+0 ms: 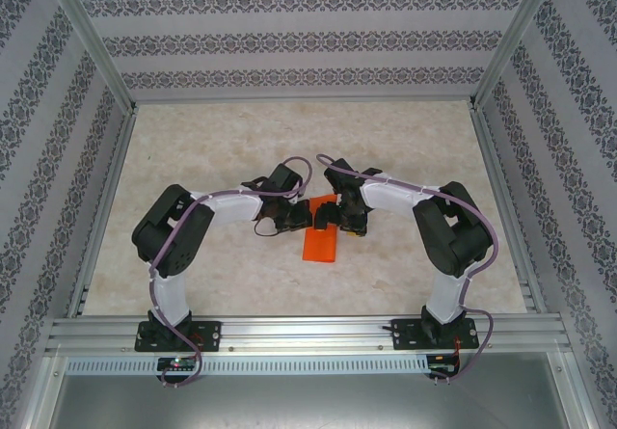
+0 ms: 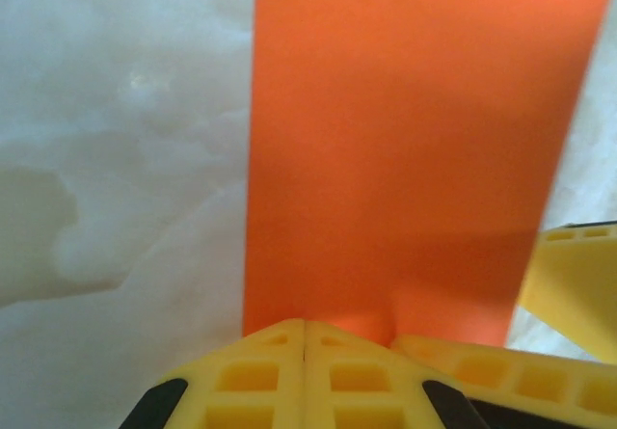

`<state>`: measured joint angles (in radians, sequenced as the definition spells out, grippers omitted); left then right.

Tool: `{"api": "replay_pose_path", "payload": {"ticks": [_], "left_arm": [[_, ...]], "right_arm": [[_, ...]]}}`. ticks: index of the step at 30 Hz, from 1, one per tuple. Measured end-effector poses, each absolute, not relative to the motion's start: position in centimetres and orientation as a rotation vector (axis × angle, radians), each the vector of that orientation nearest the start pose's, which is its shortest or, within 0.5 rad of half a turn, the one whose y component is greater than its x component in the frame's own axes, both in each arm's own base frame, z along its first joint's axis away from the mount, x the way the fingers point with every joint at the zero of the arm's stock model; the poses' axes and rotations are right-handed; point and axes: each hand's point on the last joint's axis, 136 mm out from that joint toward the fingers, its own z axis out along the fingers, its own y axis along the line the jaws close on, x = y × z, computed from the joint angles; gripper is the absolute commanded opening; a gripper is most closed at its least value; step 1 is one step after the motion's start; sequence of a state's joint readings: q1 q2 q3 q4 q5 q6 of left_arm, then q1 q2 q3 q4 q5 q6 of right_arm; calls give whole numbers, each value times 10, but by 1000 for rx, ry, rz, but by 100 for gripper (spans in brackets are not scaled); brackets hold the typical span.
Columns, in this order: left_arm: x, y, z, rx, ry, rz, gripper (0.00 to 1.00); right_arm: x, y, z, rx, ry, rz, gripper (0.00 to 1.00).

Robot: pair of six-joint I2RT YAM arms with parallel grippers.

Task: Fold a paper plane with a square sheet of paper (pick it up from the middle)
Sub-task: Hold the square sheet of paper at the center of the table, then fold the square sheet of paper in half at the center of the table.

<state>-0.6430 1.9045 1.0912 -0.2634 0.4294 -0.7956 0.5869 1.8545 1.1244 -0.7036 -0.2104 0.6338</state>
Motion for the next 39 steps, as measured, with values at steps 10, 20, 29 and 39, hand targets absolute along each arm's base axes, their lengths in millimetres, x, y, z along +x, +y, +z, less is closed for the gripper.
{"api": "replay_pose_path", "payload": {"ticks": [10,20,29,39], "left_arm": [[301,-315,19,-68,2917,-939,0],[301,-314,19,-69,2918,-933,0],[300,-315,19,-66,2917,-926,0],[300,-315,19,-65,2917,-924,0]], "right_arm": [[272,224,11,55,3118,400,85],[280,220,43,100,2964,526,78],[301,240,100,167,2676,993,21],[295,258,50,178,2777,1119,18]]}}
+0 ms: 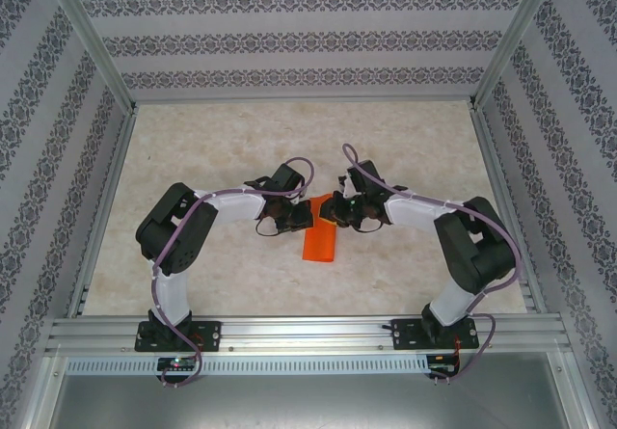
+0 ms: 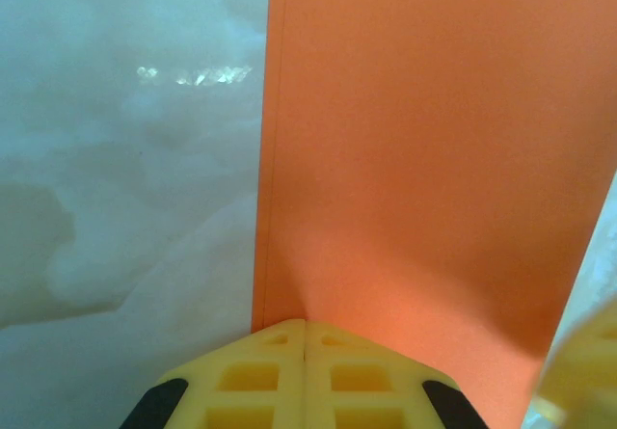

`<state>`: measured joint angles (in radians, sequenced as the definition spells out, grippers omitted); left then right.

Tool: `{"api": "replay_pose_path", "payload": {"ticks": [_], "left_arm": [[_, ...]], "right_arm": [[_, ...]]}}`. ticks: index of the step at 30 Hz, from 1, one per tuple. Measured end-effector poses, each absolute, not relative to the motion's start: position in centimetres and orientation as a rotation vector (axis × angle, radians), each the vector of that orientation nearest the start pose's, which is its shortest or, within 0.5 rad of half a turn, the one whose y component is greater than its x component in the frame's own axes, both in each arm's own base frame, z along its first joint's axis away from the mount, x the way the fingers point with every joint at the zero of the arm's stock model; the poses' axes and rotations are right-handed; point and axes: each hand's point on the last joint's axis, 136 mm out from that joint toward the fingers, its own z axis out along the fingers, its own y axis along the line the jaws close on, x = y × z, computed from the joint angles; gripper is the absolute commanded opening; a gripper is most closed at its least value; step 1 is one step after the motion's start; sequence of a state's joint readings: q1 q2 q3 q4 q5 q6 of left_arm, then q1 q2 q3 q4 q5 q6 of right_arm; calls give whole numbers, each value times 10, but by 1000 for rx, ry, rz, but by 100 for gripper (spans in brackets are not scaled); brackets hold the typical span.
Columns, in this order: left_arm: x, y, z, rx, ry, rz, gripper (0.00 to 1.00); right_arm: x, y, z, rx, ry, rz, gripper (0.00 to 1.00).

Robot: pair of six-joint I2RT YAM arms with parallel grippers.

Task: Fold a paper plane with a square sheet of paper (pick it up from the middle)
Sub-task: Fold the square sheet of paper in half at the center of the table.

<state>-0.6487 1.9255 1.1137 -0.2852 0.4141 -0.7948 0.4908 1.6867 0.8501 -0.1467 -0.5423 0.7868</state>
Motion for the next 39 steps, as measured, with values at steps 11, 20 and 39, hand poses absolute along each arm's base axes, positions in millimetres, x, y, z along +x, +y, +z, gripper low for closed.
{"api": "replay_pose_path", "payload": {"ticks": [11,20,39], "left_arm": [[300,-315,18,-65,2917,-924,0],[300,-315,18,-65,2918,-923,0],[301,-314,18,-61,2918,-914,0]], "right_arm": [[279,251,14,159,2844,1093,22],[276,250,41,115,2790,1121,24],[252,244,16,152,2799,1180,18]]}}
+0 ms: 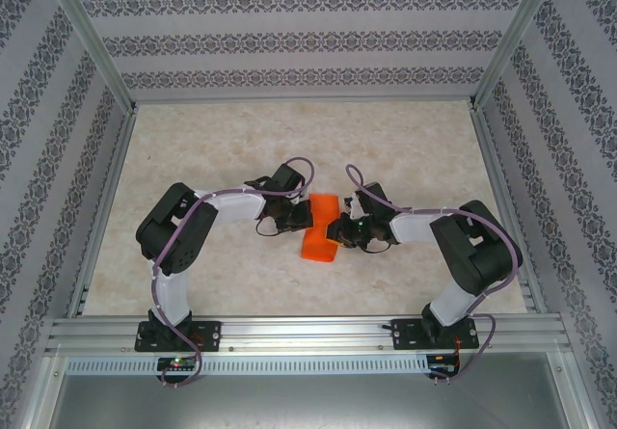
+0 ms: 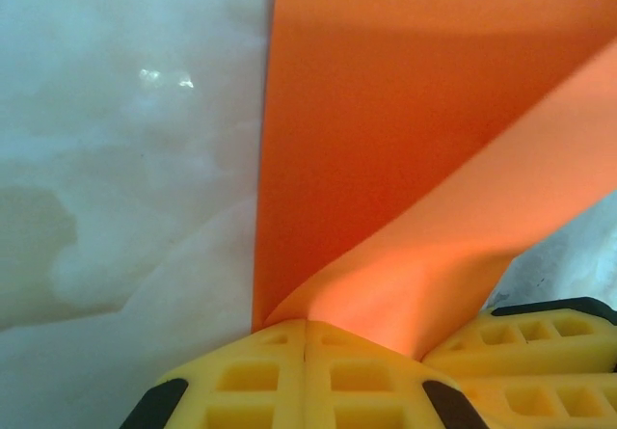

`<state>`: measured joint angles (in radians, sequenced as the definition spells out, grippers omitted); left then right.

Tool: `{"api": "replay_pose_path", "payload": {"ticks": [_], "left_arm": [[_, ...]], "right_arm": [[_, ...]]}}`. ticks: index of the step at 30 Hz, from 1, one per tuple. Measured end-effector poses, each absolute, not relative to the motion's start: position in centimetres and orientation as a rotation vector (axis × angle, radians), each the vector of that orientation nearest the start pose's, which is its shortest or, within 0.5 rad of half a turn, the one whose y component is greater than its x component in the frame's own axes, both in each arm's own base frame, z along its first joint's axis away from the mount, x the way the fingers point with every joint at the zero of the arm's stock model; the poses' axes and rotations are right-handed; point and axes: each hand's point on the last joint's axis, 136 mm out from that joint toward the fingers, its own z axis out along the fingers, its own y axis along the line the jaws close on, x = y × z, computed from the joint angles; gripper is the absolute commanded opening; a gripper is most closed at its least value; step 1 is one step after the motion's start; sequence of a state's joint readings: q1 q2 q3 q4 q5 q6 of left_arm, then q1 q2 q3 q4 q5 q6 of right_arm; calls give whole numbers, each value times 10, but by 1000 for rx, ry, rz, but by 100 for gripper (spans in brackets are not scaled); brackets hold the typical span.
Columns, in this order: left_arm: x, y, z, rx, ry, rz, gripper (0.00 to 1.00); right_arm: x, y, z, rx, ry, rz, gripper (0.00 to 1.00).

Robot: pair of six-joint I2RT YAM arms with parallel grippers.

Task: Fold a paper plane with a square sheet of paper (pick it up from the middle)
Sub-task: Fold the square sheet of paper in half at the center of the table.

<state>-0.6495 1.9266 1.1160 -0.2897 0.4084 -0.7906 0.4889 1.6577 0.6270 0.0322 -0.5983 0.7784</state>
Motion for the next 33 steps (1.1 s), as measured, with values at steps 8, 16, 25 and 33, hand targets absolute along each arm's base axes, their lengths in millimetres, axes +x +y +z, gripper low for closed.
{"api": "replay_pose_path", "payload": {"ticks": [8,16,25,33], "left_arm": [[301,-314,18,-60,2918,-915,0],[301,-314,18,-50,2916,-915,0],[300,-314,18,-43,2918,-913,0],[300,-314,18,-33,2917,-911,0]], "right_arm": [[244,244,54,100,2744,1182,18],[227,253,42,56,2783,1169,17],[210,243,15,89,2834,1142,19],[209,247,51,34,2757,1182,19]]}}
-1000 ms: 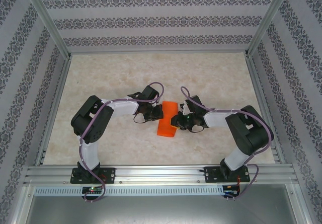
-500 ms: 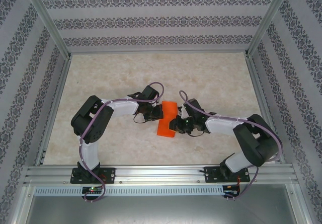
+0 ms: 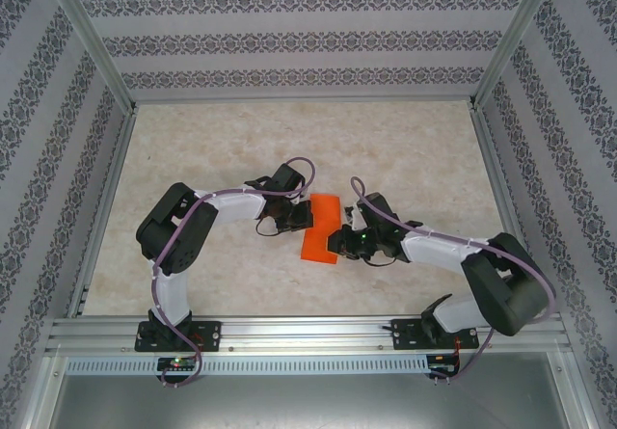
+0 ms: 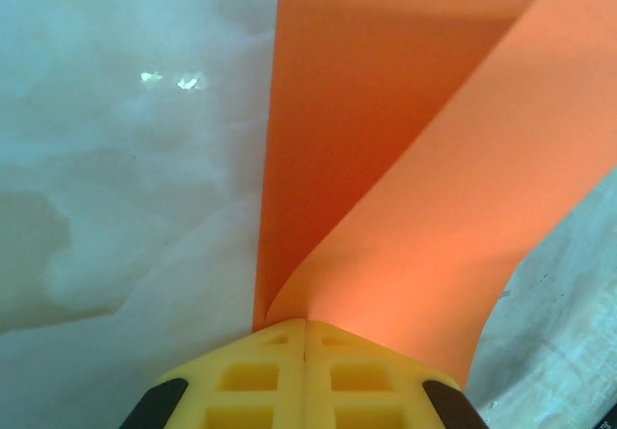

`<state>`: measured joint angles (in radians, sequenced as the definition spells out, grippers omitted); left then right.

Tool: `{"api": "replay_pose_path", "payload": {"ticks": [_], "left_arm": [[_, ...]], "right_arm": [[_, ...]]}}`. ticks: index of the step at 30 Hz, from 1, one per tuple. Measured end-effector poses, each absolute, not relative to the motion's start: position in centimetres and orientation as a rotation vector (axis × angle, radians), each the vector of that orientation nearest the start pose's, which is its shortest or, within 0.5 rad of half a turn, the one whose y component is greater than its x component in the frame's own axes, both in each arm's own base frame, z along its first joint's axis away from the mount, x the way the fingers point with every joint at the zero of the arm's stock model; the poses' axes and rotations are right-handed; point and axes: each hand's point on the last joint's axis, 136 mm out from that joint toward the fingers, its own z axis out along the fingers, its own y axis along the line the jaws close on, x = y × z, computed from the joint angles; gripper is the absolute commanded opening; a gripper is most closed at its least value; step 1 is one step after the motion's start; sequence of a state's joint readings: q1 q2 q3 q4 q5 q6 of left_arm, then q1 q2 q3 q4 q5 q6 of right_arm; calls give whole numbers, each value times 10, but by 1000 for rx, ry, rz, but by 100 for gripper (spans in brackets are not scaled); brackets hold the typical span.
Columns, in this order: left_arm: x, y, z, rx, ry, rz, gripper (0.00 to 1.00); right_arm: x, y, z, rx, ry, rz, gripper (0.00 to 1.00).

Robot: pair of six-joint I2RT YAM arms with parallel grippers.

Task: Fold a paper plane with a square sheet of paper (pick it up from the middle)
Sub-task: Fold the square sheet of paper in half at the center of the table.

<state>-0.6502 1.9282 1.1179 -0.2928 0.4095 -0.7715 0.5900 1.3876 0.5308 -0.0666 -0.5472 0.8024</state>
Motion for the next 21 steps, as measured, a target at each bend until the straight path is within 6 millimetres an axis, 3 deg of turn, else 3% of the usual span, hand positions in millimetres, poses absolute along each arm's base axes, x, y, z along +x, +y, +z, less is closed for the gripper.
{"api": "replay_pose_path", "payload": {"ticks": [4,11,17,21], "left_arm": [[300,-314,18,-33,2917,-911,0],[301,-315,18,-32,2917,-912,0],[301,-315,17,-28,2919,-911,0],[302,-316,18,-27,2921,-913,0]], "right_arm": [[206,257,53,-6,2757,1201,19],[193,253,13,32,2884,1119,18],[191,253,18,46,2857,1157,19],[197,253,42,34,2810,1151,21]]}}
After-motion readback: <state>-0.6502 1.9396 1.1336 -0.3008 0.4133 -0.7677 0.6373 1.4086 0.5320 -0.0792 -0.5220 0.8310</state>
